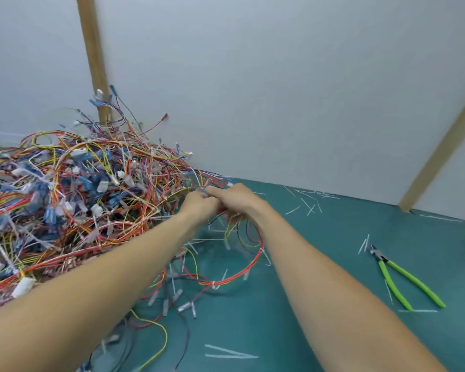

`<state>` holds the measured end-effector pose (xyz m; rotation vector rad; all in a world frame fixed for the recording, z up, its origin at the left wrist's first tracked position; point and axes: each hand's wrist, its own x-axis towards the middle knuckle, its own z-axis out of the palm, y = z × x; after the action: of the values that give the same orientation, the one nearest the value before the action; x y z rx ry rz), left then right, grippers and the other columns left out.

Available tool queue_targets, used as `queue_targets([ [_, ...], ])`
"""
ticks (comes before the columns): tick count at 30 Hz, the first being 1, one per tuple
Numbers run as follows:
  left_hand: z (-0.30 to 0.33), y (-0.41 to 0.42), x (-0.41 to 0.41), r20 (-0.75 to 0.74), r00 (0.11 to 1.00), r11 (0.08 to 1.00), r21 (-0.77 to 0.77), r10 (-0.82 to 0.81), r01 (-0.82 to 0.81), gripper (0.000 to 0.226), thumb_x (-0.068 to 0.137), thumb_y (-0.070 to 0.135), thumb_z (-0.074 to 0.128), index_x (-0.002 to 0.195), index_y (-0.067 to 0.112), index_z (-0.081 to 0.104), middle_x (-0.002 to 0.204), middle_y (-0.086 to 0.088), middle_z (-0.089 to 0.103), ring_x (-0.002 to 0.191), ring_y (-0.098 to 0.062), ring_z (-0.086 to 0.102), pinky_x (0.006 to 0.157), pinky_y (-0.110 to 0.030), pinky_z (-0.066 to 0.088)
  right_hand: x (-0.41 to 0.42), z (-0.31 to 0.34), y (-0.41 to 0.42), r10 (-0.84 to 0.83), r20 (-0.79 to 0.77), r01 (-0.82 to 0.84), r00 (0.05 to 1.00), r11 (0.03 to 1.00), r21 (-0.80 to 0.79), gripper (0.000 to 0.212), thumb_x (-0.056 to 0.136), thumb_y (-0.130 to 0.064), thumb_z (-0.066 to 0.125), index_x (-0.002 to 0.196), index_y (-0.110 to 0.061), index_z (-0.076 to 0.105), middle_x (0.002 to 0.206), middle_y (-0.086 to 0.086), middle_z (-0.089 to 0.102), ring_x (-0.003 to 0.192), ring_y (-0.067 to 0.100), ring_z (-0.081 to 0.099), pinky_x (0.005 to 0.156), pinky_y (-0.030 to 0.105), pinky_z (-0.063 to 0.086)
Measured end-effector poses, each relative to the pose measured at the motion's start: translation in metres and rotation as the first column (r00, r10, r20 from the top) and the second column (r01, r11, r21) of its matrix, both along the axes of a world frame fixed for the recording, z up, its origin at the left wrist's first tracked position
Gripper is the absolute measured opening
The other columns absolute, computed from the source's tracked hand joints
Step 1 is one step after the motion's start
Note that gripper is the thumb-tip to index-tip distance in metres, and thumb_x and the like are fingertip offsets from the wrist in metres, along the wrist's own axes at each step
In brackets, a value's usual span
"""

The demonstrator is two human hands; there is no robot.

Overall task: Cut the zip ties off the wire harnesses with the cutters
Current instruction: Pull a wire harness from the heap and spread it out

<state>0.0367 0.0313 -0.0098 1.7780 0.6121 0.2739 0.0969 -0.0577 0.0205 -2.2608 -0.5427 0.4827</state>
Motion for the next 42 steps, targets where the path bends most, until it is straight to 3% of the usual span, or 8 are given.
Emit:
queue_targets([
  [4, 0.017, 0.016, 0.007, 0.002, 0.993, 0.982, -0.149, 0.117, -0.115, 0.043, 0.089, 0.028, 0.066, 0.122, 0.001, 0.062, 0.109, -0.012, 0.064, 0.099, -0.022, 0.06, 0.082, -0.03, 0.048, -0.004, -0.01, -0.016, -0.028, -0.12, 0.049, 0.992, 0.984, 0.173, 0.022, 0.102, -0.024, 0.056, 0.099, -0.011, 0.073, 0.066, 0.001, 0.058, 0.036, 0.009, 0.041, 0.043, 0.023, 0.045],
  [13, 0.045, 0.044, 0.017, 0.179, 0.786, 0.789, -0.333, 0.591, -0.517, 0.035, 0.079, 0.034, 0.079, 0.071, 0.01, 0.056, 0.091, -0.009, 0.066, 0.078, -0.021, 0.056, 0.068, -0.031, 0.045, -0.014, 0.007, -0.049, -0.008, -0.202, 0.083, 0.979, 0.928, 0.363, 0.033, 0.105, -0.025, 0.053, 0.078, -0.017, 0.07, 0.067, -0.005, 0.061, 0.049, 0.007, 0.035, 0.044, 0.019, 0.031],
  [18, 0.067, 0.045, 0.022, 0.336, 0.779, 0.838, -0.35, 0.53, -0.419, 0.027, 0.089, 0.027, 0.061, 0.07, 0.008, 0.067, 0.062, -0.008, 0.066, 0.035, -0.017, 0.05, 0.037, -0.017, 0.035, -0.031, -0.01, -0.011, -0.077, -0.035, 0.081, 0.996, 0.984, 0.159, 0.034, 0.105, -0.02, 0.047, 0.098, -0.005, 0.076, 0.087, 0.008, 0.076, 0.069, 0.022, 0.07, 0.061, 0.026, 0.055],
  [23, 0.059, 0.07, 0.014, 0.32, 0.813, 0.874, -0.189, 0.486, -0.448, 0.029, 0.097, 0.023, 0.047, 0.08, 0.007, 0.065, 0.074, -0.018, 0.065, 0.063, -0.027, 0.059, 0.048, -0.03, 0.046, -0.004, -0.004, -0.024, -0.338, -0.197, 0.391, 0.92, 0.804, 0.448, 0.036, 0.105, -0.014, 0.044, 0.077, -0.01, 0.065, 0.06, 0.003, 0.063, 0.034, 0.009, 0.049, 0.032, 0.015, 0.031],
  [27, 0.073, 0.067, 0.018, 0.331, 0.728, 0.725, -0.609, 0.6, -0.321, 0.026, 0.102, 0.02, 0.041, 0.078, 0.013, 0.049, 0.065, -0.007, 0.066, 0.055, -0.022, 0.061, 0.045, -0.019, 0.035, 0.008, -0.015, -0.038, -0.531, -0.271, 0.575, 0.803, 0.571, 0.585, 0.037, 0.106, -0.018, 0.039, 0.088, -0.008, 0.07, 0.066, 0.004, 0.069, 0.047, 0.021, 0.053, 0.042, 0.025, 0.044],
  [36, 0.052, 0.015, 0.023, 0.016, 1.0, 0.988, 0.155, 0.008, -0.011, 0.023, 0.1, 0.017, 0.045, 0.084, 0.006, 0.058, 0.096, -0.017, 0.058, 0.074, -0.028, 0.053, 0.061, -0.024, 0.041, 0.036, -0.011, -0.127, -0.594, -0.156, 0.542, 0.789, 0.553, 0.633, 0.032, 0.106, -0.019, 0.043, 0.08, -0.02, 0.062, 0.067, 0.002, 0.067, 0.036, 0.009, 0.039, 0.041, 0.021, 0.033],
  [39, 0.031, -0.041, 0.006, -0.235, 0.952, 0.746, 0.595, -0.197, 0.301, 0.038, 0.099, 0.031, 0.046, 0.118, 0.003, 0.063, 0.123, -0.022, 0.065, 0.11, -0.037, 0.062, 0.084, -0.035, 0.048, 0.028, -0.007, -0.142, -0.463, -0.168, 0.47, 0.87, 0.677, 0.567, 0.025, 0.104, -0.017, 0.047, 0.088, -0.014, 0.065, 0.066, 0.0, 0.066, 0.032, 0.005, 0.034, 0.035, 0.017, 0.03],
  [42, 0.016, -0.08, -0.014, -0.484, 0.873, 0.225, 0.845, -0.063, 0.484, 0.051, 0.1, 0.054, 0.037, 0.118, 0.015, 0.065, 0.125, -0.012, 0.067, 0.117, -0.032, 0.062, 0.078, -0.033, 0.038, 0.019, -0.001, -0.151, -0.418, -0.181, 0.445, 0.89, 0.71, 0.546, 0.028, 0.106, -0.018, 0.046, 0.088, -0.013, 0.067, 0.065, 0.001, 0.065, 0.031, 0.003, 0.031, 0.034, 0.016, 0.026],
])
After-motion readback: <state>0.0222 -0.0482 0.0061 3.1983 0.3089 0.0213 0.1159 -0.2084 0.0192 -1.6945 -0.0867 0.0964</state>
